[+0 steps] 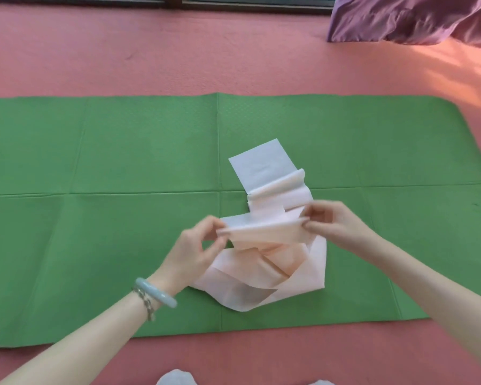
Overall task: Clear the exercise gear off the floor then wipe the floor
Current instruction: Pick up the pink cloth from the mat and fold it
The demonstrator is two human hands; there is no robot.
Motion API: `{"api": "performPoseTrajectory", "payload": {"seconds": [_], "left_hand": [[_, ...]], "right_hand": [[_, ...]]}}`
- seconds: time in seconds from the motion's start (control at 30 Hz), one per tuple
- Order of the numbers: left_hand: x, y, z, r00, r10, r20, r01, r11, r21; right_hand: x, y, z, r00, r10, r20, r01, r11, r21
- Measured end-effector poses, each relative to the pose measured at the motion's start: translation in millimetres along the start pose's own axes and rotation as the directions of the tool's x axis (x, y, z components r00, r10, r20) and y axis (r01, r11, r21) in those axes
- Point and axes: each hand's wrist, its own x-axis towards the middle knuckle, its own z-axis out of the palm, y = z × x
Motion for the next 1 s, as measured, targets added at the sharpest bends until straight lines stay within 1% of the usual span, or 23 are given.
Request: {"api": "performPoseTrajectory", "payload": {"seconds": [0.07, 0.13, 0.17, 0.23, 0.3, 0.37, 0.43, 0.5, 0.57, 0.67, 0.73, 0.83, 0.9, 1.0], "left_hand": [[20, 19, -12, 0.99, -0.107, -0.095, 0.091, 0.982, -0.164], [42, 36, -28, 0.977, -0.158, -0.143, 0.116, 0.958, -0.263], [51, 42, -37, 0.974, -0.176, -0.139, 0.126, 0.942, -0.311], [64, 52, -55, 0.974, -0.209, -0.089, 0.156, 0.899, -0.41], [71, 60, -69, 0.973, -0.223, -0.051, 0.178, 0.878, -0.444], [73, 68, -77, 0.972, -0.231, -0.036, 0.197, 0.891, -0.41], [73, 74, -82, 0.972, -0.235, -0.022, 0.211, 0.907, -0.364], [73, 77, -85, 0.968, -0.247, -0.029, 0.225, 0.919, -0.325], [74, 73, -89, 0.956, -0.276, -0.104, 0.237, 0.928, -0.286], [78, 61, -93, 0.929, -0.279, -0.242, 0.235, 0.952, -0.195], [81, 53, -95, 0.916, -0.277, -0.291, 0.236, 0.957, -0.168], [87, 48, -95, 0.885, -0.261, -0.385, 0.186, 0.958, -0.22], [92, 50, -93, 0.867, -0.23, -0.441, 0.142, 0.965, -0.222], [104, 57, -83, 0.874, -0.195, -0.446, 0.097, 0.968, -0.232]], "right_hand": [[12, -20, -6, 0.99, -0.055, -0.131, 0.067, 0.994, 0.092], [29, -44, -9, 0.97, -0.109, -0.218, 0.134, 0.986, 0.102], [38, -57, -10, 0.96, -0.133, -0.246, 0.159, 0.983, 0.089], [58, -83, -13, 0.944, -0.176, -0.278, 0.199, 0.978, 0.058], [76, -109, -12, 0.941, -0.207, -0.267, 0.227, 0.973, 0.046], [89, -134, -3, 0.947, -0.239, -0.215, 0.258, 0.964, 0.068], [99, -152, 12, 0.948, -0.271, -0.169, 0.284, 0.957, 0.053], [106, -162, 26, 0.947, -0.277, -0.165, 0.286, 0.958, 0.033], [110, -165, 33, 0.948, -0.263, -0.18, 0.276, 0.959, 0.055], [112, -162, 32, 0.945, -0.243, -0.217, 0.267, 0.96, 0.085], [109, -158, 25, 0.941, -0.239, -0.241, 0.266, 0.96, 0.086], [101, -150, 4, 0.925, -0.234, -0.3, 0.266, 0.961, 0.071], [95, -140, -12, 0.915, -0.227, -0.334, 0.261, 0.963, 0.061], [89, -121, -30, 0.905, -0.208, -0.371, 0.225, 0.974, 0.003]]}}
